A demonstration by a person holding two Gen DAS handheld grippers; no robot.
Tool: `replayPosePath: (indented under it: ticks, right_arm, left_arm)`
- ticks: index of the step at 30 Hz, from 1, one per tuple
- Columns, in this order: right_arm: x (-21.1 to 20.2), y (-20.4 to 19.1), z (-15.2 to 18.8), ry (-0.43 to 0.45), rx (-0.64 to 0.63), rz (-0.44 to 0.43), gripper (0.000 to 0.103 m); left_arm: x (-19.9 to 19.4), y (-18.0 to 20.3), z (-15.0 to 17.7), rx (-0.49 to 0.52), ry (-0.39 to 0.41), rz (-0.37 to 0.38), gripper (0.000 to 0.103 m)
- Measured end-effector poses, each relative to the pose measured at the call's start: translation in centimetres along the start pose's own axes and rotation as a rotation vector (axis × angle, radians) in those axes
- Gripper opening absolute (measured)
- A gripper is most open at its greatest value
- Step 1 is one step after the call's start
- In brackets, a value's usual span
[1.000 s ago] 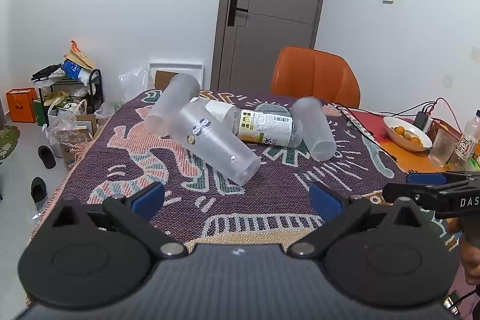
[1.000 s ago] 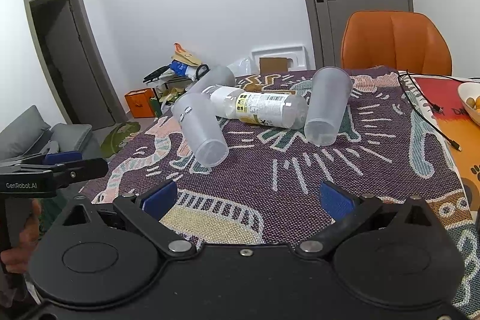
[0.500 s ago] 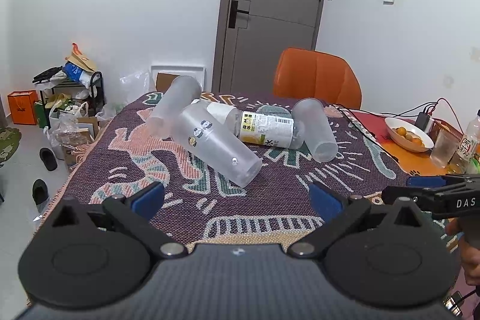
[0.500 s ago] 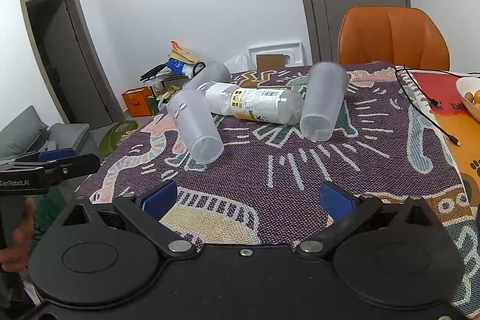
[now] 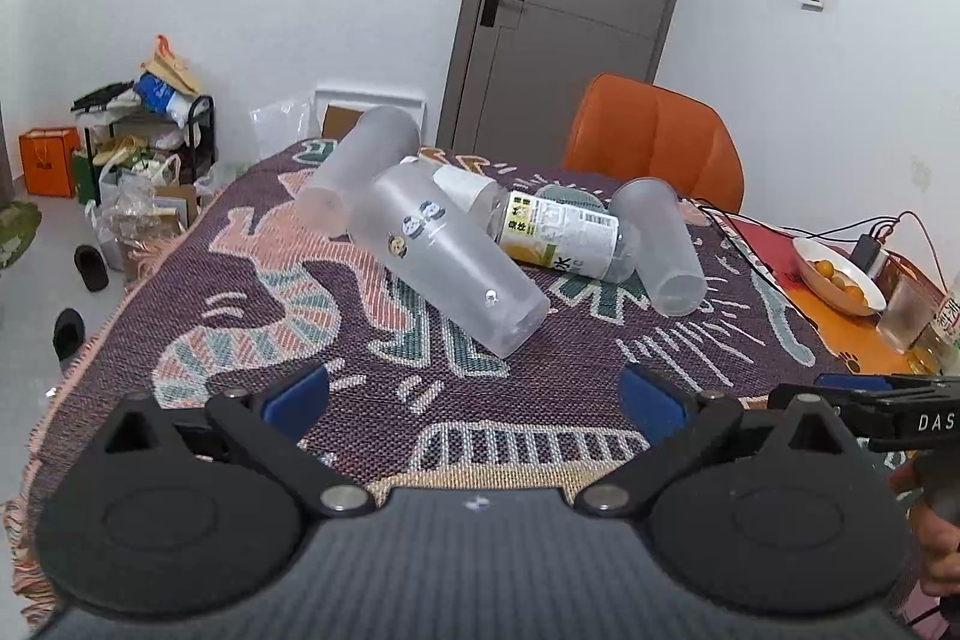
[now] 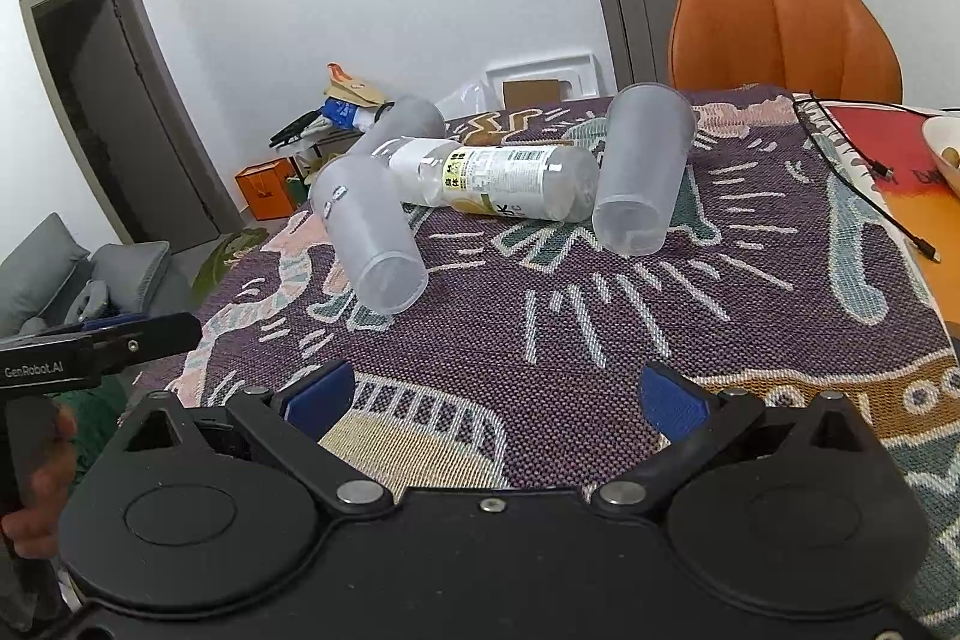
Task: Flip cup upright
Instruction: 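Move the right gripper toward the frosted cup lying on its side, then close the right gripper around the body of the frosted cup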
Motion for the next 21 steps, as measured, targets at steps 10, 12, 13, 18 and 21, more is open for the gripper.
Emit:
replayPosePath:
  ticks: [10,12,13,18,21]
  right_arm:
    - [4.3,1.5,-0.3,-0.071,0.052,0.023,0.103]
    - [5.0,2.0,-0.6,-0.075,0.067,0.028,0.103]
    - [5.3,2.3,-0.8,-0.075,0.076,0.03,0.103]
    - [6.6,3.6,-1.8,-0.078,0.104,0.044,0.103]
    - [7.2,4.1,-2.5,-0.077,0.105,0.043,0.103]
  left_arm:
    - [4.3,-1.0,-0.5,-0.027,-0.067,0.014,0.102]
    - [5.1,-1.2,-0.6,-0.029,-0.077,0.016,0.102]
    - [5.5,-1.2,-0.7,-0.029,-0.082,0.016,0.102]
    - [7.2,-1.2,-1.2,-0.039,-0.098,0.024,0.102]
    - [8.0,-1.0,-2.0,-0.037,-0.102,0.039,0.102]
Point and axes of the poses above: each gripper's, at about its wrist camera, not at the fingertips, and x roughly the way its jaws point, y to its right, z to its underside, the point moved 1 cm from there along x, roughly the way its jaws point, and after that the axes turned 6 degrees about z, right-handed, at the moved point
